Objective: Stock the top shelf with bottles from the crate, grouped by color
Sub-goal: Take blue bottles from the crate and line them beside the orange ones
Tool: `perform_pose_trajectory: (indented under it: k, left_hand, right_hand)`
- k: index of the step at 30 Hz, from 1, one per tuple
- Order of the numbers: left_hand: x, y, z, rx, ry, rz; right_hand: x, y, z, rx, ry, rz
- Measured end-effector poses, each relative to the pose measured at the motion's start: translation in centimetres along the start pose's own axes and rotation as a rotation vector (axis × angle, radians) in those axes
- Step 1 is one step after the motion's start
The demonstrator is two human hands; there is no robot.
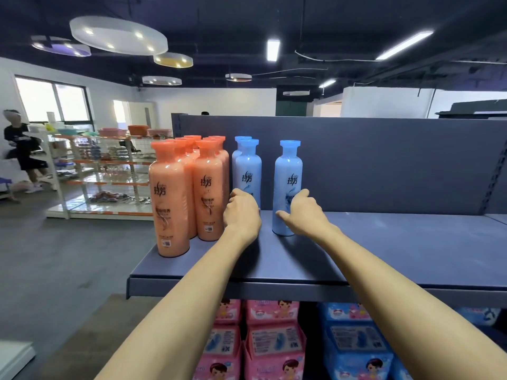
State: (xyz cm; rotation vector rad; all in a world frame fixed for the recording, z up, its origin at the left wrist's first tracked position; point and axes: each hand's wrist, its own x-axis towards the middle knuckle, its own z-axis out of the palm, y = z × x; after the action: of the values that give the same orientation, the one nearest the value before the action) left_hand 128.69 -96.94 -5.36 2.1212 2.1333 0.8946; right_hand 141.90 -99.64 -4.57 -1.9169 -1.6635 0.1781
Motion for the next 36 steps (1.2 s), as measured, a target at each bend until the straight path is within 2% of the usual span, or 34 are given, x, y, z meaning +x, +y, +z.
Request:
perform_pose_trajectory:
  k: [5,16,19,36]
  left_hand:
    - [0.7,0.1,0.3,0.061,-0.026,-0.027]
    - [2.3,0.3,0.4,-0.013,-0.1,-0.152]
    - [2.4,0.2,0.3,0.012,-0.121,-0.137]
    - [2.5,-0.5,0.9,0.032,-0.056,-0.142]
  right_hand:
    - [1.2,-0.1,0.7,0.014,-0.004,-0.018]
    - [3.9,-0.3,2.2,0.025,-0.007,-0.028]
    - [4.5,-0.4,2.7,0.023,0.006,-0.029]
    - [7.7,-0.9,4.9,0.048,0.038,-0.016]
